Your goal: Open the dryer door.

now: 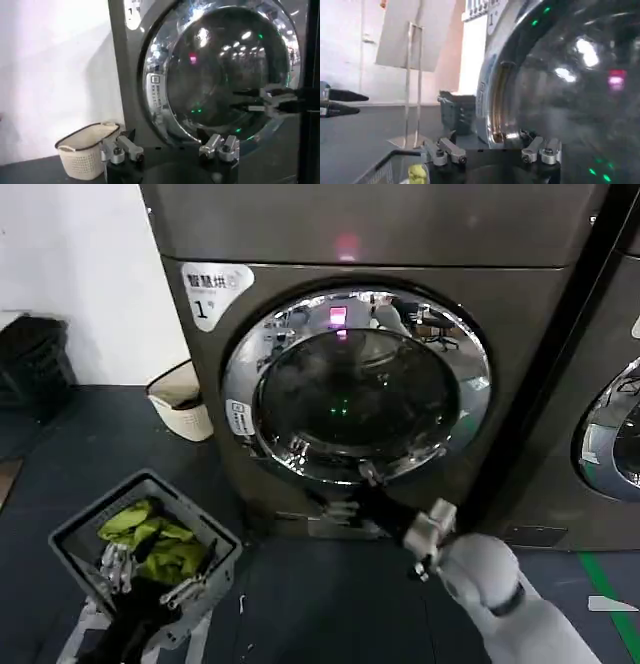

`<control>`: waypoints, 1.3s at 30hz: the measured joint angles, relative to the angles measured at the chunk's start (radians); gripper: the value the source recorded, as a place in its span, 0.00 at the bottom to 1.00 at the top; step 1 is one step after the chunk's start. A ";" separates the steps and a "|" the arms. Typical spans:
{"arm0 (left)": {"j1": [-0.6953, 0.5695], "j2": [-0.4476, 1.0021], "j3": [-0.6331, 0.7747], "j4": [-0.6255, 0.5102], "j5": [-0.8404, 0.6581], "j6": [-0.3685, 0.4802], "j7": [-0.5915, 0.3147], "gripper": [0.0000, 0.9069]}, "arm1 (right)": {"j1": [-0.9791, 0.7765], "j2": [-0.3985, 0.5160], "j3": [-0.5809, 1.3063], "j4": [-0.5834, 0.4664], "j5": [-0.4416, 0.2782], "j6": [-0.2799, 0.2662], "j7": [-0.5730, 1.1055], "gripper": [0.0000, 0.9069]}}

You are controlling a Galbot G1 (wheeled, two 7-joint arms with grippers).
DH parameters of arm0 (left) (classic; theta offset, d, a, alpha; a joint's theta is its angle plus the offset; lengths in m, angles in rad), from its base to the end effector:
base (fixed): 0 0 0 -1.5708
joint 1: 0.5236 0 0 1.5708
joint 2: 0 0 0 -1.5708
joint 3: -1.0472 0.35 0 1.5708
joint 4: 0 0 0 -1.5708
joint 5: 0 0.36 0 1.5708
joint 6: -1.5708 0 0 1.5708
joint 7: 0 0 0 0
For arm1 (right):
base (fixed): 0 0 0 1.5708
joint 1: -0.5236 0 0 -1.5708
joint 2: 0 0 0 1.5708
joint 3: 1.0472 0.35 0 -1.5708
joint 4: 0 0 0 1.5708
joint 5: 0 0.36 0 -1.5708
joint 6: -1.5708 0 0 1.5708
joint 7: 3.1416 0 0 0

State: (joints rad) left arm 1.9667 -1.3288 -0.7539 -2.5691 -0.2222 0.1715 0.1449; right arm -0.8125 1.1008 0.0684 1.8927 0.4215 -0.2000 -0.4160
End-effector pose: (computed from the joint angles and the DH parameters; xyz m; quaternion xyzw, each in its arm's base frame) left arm 0.0870 0.0546 -0.1724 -0.1058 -0.9922 -0.0523 0.0407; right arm 0.3631 0.0269 -0.1995 -0.4575 0.8859 -0.0570 0.0508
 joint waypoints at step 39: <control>-0.004 -0.016 0.001 0.038 0.046 -0.038 -0.001 1.00 | 0.313 0.189 -0.193 -0.372 -0.033 0.049 -0.095 1.00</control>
State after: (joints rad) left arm 1.9627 -1.3453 -0.7533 -2.5307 -0.1760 0.1334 0.1444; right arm -0.4990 1.2896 -0.1248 1.5202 0.3884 -0.1508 -0.5107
